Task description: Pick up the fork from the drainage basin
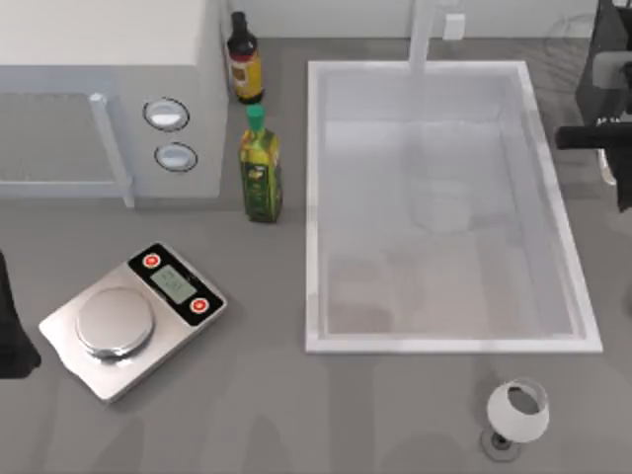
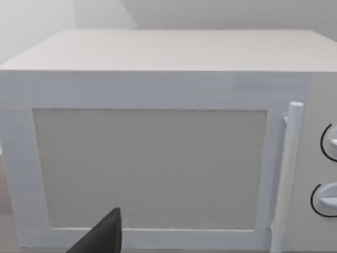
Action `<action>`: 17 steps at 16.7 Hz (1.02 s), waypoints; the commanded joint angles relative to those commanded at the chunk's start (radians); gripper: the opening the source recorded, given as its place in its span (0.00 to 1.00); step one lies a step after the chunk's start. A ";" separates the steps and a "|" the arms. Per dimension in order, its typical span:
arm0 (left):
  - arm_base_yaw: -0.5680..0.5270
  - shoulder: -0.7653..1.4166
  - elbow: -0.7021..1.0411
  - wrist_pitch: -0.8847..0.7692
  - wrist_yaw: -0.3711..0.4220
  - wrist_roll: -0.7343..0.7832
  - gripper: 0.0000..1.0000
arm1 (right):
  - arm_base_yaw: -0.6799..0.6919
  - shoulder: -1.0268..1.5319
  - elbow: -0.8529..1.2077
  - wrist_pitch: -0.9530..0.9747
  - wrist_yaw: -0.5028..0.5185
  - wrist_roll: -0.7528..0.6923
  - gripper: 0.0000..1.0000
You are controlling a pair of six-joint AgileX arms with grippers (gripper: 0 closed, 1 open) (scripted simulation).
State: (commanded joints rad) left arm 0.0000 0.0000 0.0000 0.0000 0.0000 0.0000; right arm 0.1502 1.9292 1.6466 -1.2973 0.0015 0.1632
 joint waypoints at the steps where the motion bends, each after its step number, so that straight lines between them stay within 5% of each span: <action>1: 0.000 0.000 0.000 0.000 0.000 0.000 1.00 | 0.000 0.006 -0.042 0.054 0.000 0.000 0.00; 6: 0.000 0.000 0.000 0.000 0.000 0.000 1.00 | -0.001 0.034 -0.237 0.285 0.000 0.002 0.00; 11: 0.000 0.000 0.000 0.000 0.000 0.000 1.00 | -0.001 0.039 -0.258 0.307 0.000 0.002 0.00; 17: 0.000 0.000 0.000 0.000 0.000 0.000 1.00 | -0.001 0.039 -0.258 0.307 0.000 0.002 0.45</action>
State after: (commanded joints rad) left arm 0.0000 0.0000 0.0000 0.0000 0.0000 0.0000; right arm 0.1493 1.9685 1.3882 -0.9905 0.0012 0.1655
